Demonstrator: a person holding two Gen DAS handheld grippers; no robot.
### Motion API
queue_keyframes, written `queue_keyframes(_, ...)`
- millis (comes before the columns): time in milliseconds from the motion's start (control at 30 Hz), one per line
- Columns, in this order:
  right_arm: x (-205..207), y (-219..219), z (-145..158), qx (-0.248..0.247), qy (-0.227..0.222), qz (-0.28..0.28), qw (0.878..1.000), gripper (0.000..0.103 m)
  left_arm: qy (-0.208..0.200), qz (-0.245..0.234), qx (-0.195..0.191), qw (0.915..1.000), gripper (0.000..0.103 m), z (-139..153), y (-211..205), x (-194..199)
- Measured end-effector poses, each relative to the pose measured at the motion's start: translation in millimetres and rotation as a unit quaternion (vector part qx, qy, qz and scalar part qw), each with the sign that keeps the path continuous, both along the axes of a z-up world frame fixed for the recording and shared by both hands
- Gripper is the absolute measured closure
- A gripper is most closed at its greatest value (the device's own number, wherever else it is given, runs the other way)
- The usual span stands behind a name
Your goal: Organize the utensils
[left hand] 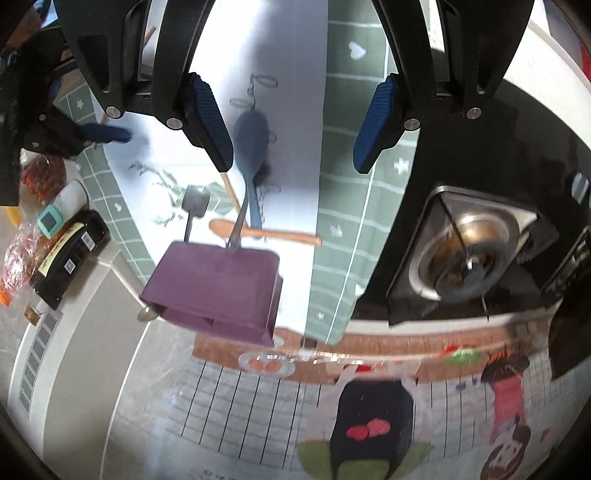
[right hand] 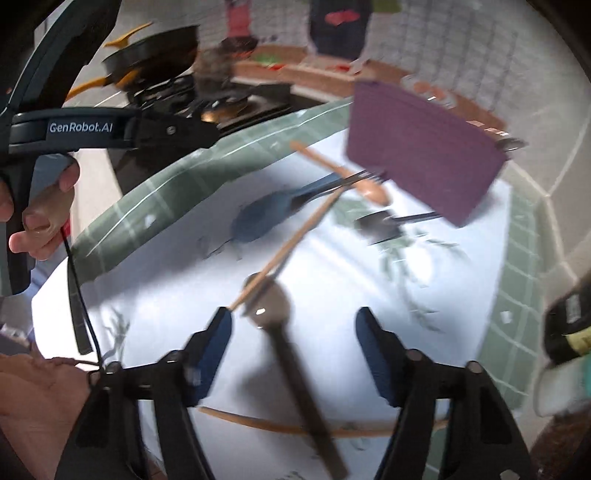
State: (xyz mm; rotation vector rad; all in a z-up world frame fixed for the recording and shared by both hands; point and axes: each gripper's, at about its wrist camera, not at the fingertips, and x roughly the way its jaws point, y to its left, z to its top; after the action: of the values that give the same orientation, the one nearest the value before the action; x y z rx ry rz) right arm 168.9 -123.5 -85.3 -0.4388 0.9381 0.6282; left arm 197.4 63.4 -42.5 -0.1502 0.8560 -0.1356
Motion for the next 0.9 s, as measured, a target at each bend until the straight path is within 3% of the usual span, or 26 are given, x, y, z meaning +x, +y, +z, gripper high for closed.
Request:
queue_keyframes(67,2,7,-10,-0.003,0.017,0.009,1.000,0.056,0.006,0.004,0.000,1.0000,0.035,-3,2,-1)
queue_keyframes(267,12,12,-27,-0.025,0.033,0.008,0.999,0.064,0.005,0.002,-0.008,1.0000,0.035,1,3,0)
queue_keyframes(333,12,11,-25,-0.027,0.030,0.004,0.999,0.080,0.005,-0.006,-0.006,1.0000,0.035,1,-1,2)
queue_keyframes(367,13,9,-24,-0.029,0.030,-0.001,0.999,0.080,0.006,-0.010,-0.005,0.9999,0.035,1,-3,3)
queue_keyframes(433,15,4,-20,-0.020,0.034,-0.013,0.999,0.093,0.007,-0.016,-0.007,0.9998,0.035,0,-6,5)
queue_keyframes(733,34,-60,0,0.024,0.040,-0.121,0.991,0.098,-0.001,-0.074,0.002,0.9973,0.036,-9,-37,24)
queue_keyframes(900,34,-80,3,0.037,0.043,-0.150,0.987,0.098,0.018,-0.138,0.007,0.9902,0.057,-14,-66,70)
